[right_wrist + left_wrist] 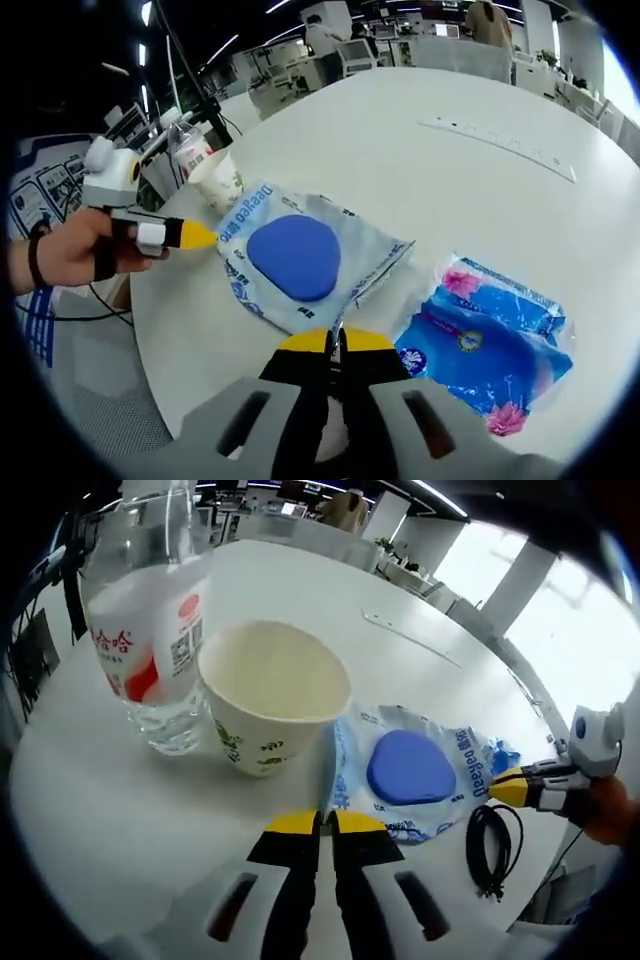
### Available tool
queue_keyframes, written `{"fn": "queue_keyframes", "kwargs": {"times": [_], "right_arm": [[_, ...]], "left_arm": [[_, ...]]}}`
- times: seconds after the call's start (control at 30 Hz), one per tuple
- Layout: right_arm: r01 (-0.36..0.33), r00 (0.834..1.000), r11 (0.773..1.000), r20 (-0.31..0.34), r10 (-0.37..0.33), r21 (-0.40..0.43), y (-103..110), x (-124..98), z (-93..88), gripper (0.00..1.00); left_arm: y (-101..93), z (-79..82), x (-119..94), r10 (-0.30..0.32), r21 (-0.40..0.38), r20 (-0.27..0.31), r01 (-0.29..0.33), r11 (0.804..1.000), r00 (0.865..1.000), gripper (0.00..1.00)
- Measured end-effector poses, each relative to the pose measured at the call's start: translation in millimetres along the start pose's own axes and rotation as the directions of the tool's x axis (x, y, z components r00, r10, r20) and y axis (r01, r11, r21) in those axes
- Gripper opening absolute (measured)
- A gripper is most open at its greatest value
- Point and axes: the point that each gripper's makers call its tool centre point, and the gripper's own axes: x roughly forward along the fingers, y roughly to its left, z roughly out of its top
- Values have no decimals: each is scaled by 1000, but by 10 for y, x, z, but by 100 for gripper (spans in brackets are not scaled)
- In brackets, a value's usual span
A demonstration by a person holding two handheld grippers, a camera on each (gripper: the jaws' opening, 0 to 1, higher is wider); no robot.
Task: Arrange the tabletop items into an orderly group along one side of the table until the central work area is clear of visible clutter.
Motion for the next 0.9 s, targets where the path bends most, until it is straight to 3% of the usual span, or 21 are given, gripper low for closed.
{"fn": "queue_keyframes", "kwargs": {"times": [0.2,0.9], "right_arm": [[-6,1000,1000,-12,6,5,-1,32,-3,1],[-2,999,999,-36,1,-42,27,-100,-173,4]], "left_arm": [[53,50,7,0,1,3,0,1000,1000,2],[143,-38,-171,4,0,9,-4,1000,1000,6]]}}
